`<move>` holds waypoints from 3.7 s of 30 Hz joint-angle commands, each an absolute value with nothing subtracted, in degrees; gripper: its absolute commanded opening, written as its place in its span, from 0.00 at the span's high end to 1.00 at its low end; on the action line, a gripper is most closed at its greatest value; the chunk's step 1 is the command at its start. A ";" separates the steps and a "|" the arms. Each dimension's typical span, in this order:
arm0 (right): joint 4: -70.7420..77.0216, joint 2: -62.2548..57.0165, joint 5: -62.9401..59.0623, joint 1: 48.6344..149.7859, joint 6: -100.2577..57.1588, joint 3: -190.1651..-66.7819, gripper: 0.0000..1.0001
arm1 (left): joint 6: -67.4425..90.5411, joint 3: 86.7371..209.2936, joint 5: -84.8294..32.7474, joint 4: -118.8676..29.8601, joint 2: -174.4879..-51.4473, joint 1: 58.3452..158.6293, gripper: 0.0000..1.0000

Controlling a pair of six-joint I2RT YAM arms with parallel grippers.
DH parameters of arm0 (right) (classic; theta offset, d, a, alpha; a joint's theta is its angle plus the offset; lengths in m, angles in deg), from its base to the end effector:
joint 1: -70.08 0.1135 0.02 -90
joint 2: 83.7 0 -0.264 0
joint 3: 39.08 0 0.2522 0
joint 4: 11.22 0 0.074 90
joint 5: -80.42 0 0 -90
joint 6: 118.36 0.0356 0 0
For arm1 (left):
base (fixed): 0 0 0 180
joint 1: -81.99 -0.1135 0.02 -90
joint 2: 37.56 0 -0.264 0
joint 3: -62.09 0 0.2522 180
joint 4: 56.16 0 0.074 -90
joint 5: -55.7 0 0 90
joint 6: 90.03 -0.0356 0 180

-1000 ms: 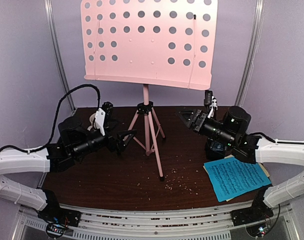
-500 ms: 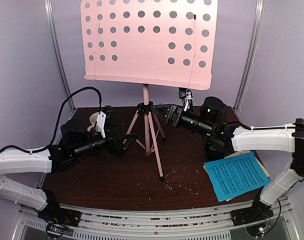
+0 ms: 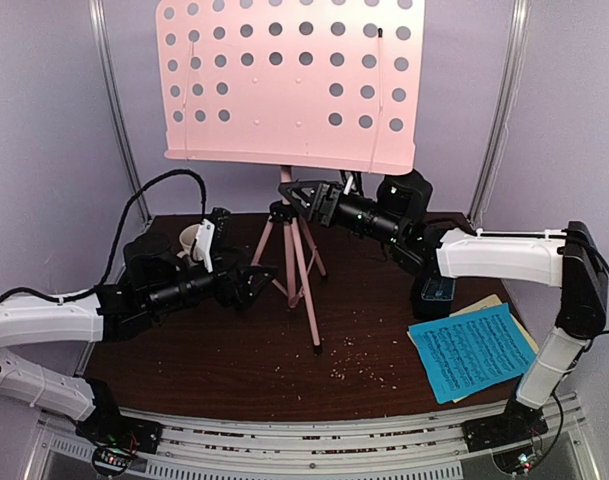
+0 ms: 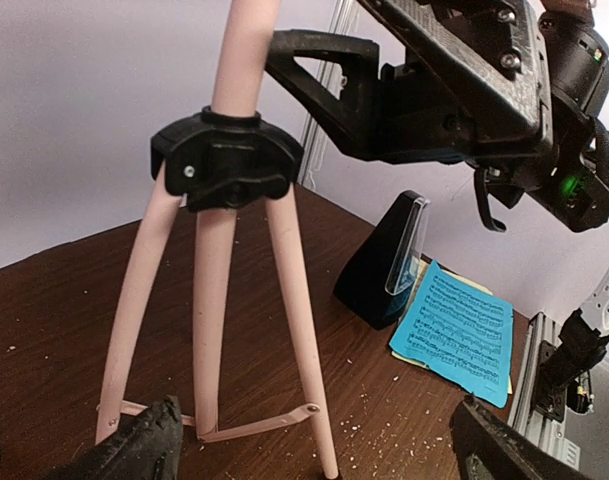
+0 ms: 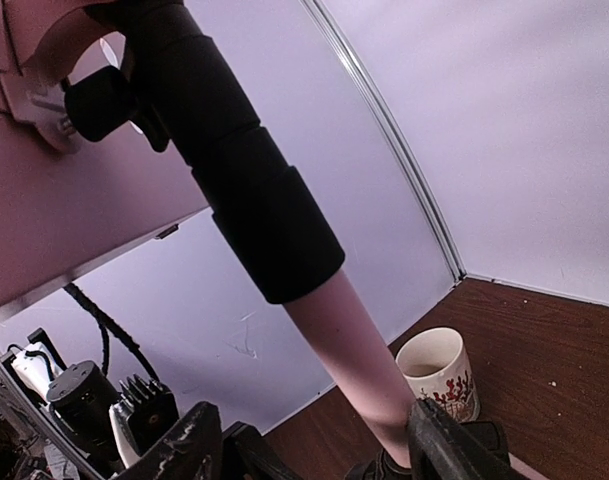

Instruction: Pack up the instrument practice props

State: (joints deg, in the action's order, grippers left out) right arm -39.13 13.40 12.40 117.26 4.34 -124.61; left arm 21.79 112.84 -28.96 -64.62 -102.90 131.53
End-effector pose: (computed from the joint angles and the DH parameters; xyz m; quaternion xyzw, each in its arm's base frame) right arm 0.2637 0.3042 0.3550 -0.2255 0.5645 0.5920 0.5291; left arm 0.1680 -0.2021 0.2782 0.2082 0.7140 -0.4175 0.5220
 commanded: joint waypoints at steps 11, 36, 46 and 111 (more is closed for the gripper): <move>-40.99 15.65 10.60 115.43 2.84 -128.36 0.38 | 20.55 114.56 -30.84 -62.09 -100.66 131.16 0.03; -41.46 24.84 20.50 114.26 3.49 -141.25 0.53 | 20.71 115.71 -30.22 -60.19 -102.29 129.66 0.02; -43.53 21.34 20.78 114.34 2.59 -142.05 1.00 | 20.25 116.86 -28.31 -59.89 -101.52 128.15 0.02; -46.94 0.85 10.81 118.86 -0.68 -117.72 1.00 | -8.41 107.79 -10.76 -67.72 -120.00 119.25 0.36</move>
